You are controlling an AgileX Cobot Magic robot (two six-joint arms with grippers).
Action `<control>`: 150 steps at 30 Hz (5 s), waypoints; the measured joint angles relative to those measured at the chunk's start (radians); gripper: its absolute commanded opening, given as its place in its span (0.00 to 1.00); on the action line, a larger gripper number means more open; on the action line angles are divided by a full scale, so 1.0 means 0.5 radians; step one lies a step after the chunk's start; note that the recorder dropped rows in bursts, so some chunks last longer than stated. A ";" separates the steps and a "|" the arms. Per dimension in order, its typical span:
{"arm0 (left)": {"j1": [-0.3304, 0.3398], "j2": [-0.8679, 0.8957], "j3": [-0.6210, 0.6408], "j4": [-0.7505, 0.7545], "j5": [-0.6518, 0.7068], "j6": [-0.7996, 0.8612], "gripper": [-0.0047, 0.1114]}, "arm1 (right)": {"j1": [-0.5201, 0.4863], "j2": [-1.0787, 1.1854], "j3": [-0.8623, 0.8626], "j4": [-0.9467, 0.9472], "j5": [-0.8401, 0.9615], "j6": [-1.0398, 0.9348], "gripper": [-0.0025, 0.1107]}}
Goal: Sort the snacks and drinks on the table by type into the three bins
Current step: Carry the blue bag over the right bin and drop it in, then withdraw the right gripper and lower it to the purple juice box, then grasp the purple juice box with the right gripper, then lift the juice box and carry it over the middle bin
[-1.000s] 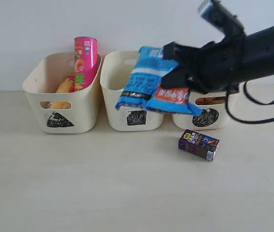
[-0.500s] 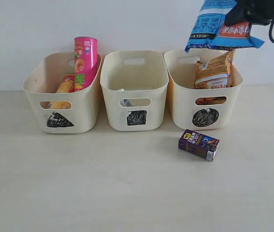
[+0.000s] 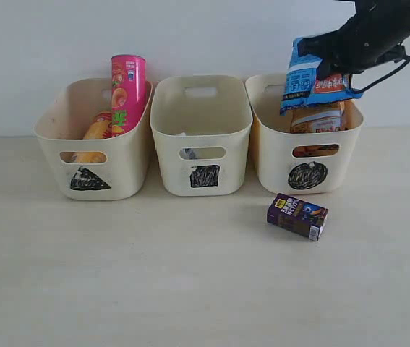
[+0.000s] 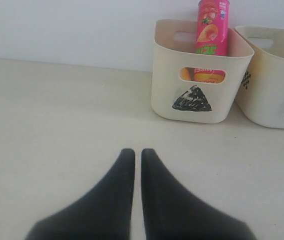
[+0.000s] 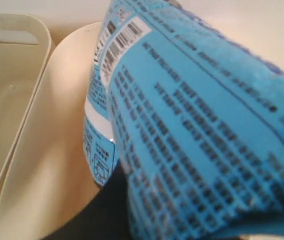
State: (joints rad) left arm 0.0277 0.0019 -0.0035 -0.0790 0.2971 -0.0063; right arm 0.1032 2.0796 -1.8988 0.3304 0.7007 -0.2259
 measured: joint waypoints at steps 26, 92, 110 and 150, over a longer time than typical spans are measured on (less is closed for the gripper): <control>0.000 0.000 0.000 0.000 0.000 0.013 0.07 | -0.004 -0.323 -0.008 -0.091 0.653 -0.017 0.02; 0.000 0.000 0.000 0.000 0.000 0.013 0.07 | 0.330 -0.211 1.535 -0.185 -0.575 -1.121 0.70; 0.000 0.000 0.000 0.000 0.000 0.013 0.07 | 0.331 -0.233 1.487 -0.164 -0.270 -1.124 0.02; 0.000 0.000 0.000 0.000 0.000 0.013 0.07 | 0.689 -0.041 -0.162 -0.541 0.346 0.384 0.02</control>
State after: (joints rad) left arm 0.0277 0.0019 -0.0035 -0.0790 0.2971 0.0000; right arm 0.4477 2.0592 -1.9799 0.0600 0.8737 -0.0338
